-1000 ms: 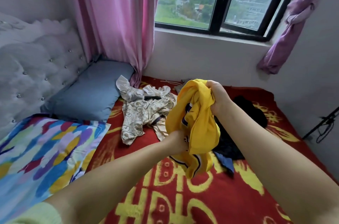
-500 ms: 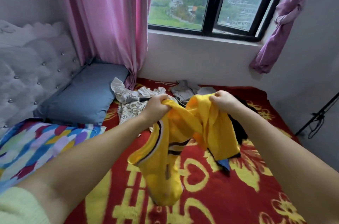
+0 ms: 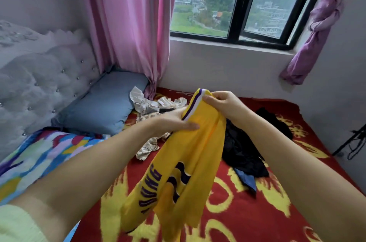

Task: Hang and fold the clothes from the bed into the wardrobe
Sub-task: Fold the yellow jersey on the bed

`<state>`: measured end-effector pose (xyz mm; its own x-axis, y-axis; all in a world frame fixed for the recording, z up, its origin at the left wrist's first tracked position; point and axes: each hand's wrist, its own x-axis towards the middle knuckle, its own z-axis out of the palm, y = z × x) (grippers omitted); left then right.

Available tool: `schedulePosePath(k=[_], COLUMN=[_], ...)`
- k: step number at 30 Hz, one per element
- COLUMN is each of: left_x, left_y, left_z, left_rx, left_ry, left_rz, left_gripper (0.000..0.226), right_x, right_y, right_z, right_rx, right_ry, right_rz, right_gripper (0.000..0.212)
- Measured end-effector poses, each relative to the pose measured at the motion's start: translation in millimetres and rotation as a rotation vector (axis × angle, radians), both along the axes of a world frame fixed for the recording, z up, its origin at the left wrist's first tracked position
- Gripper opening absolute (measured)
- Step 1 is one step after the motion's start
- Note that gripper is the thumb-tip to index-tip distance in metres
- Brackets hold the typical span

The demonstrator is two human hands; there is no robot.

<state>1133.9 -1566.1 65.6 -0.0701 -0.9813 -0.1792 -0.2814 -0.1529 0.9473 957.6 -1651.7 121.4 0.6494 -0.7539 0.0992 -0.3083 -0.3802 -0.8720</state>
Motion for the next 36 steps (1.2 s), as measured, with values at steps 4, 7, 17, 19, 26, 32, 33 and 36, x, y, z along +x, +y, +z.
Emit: schedulePosePath(k=[4,7,17,19,26,32,33,36], left_x=[14,39,103,111,104,52,46,30], left_y=[15,24,31,33,43,23,20,11], left_z=[-17,-14,15,20,43,90,98,118], left_rx=[0.076,0.071,0.012,-0.009,-0.334,-0.503,-0.513,-0.516], left_ry=[-0.130,-0.246,-0.561,-0.497,-0.147,-0.275,-0.303,-0.392], left_rz=[0.030,0.042,0.137,0.173,0.409,0.328,0.320,0.261], left_gripper=[0.041,0.036,0.010,0.010,0.030,0.011,0.011,0.016], right_x=[-9,-26,-70,-75,-92,-66,-58,-31], right_y=[-9,-23,-56,-58,-73,-68,-63,-36], right_z=[9,8,-18,-18,-11,-9,-6,15], right_rx=[0.030,0.023,0.187,0.180,0.110,-0.041,-0.086,-0.024], right_ry=[-0.147,-0.197,-0.251,-0.228,-0.202,0.058,0.091,0.070], right_rz=[-0.049,-0.082,-0.179,-0.166,-0.179,-0.238,-0.256,-0.037], right_gripper=[0.023,0.023,0.046,0.048,0.054,0.028,0.031,0.079])
